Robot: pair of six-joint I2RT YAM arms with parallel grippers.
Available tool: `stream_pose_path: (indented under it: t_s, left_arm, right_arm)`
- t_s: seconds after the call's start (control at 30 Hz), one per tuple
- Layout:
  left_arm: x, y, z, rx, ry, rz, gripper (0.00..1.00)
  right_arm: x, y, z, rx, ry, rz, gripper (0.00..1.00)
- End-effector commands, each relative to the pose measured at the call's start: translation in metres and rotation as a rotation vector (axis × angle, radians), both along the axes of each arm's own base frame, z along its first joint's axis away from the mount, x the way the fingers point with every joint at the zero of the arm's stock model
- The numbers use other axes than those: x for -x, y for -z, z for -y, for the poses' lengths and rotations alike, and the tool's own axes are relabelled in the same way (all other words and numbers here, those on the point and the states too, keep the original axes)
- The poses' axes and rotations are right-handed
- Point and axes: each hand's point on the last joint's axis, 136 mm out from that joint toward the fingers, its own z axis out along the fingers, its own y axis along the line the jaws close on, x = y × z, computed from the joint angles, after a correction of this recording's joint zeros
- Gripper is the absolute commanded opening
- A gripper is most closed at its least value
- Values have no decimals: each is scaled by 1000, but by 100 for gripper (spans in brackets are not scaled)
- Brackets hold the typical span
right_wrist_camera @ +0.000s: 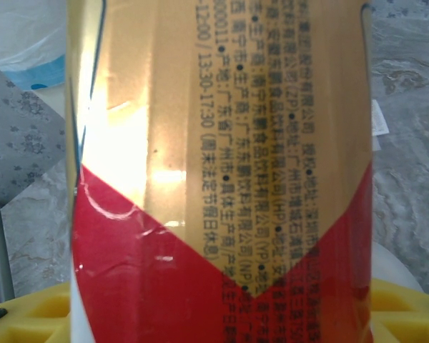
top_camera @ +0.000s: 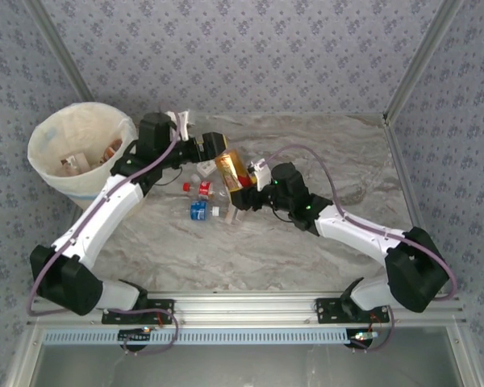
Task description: Put the plastic bottles in the bin
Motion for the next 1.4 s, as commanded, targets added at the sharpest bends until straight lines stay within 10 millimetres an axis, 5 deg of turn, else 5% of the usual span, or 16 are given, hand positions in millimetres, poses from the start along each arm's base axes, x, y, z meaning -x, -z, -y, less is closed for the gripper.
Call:
stream_pose_path:
  t_s: [0.0, 0.5, 0.6, 0.73, 1.03, 1.17, 1.37]
  left_arm:
    - [-6, -7, 2, -57, 12, 42, 82]
    - [-15, 3, 7, -66, 12, 15, 10]
    - [-15, 3, 6, -66, 7, 13, 0]
    - [-13, -4, 2, -42, 5, 35, 0]
    - [-7, -20, -24, -27, -66, 81, 0]
    - [-2, -29, -34, -26, -91, 111, 0]
    - [5, -48, -46, -18, -118, 162, 0]
  right_arm:
    - [1, -22, -14, -47, -42, 36, 47]
    - [13, -20, -30, -44, -138, 4, 53]
    - [9, -21, -26, -31, -110, 5, 66]
    - [1, -28, -12, 2, -45, 13, 100]
    - [-31, -55, 60, -96, 267, -30, 100]
    - [-37, -58, 104, -148, 438, -35, 100]
    - [-38, -55, 141, -229, 542, -79, 100]
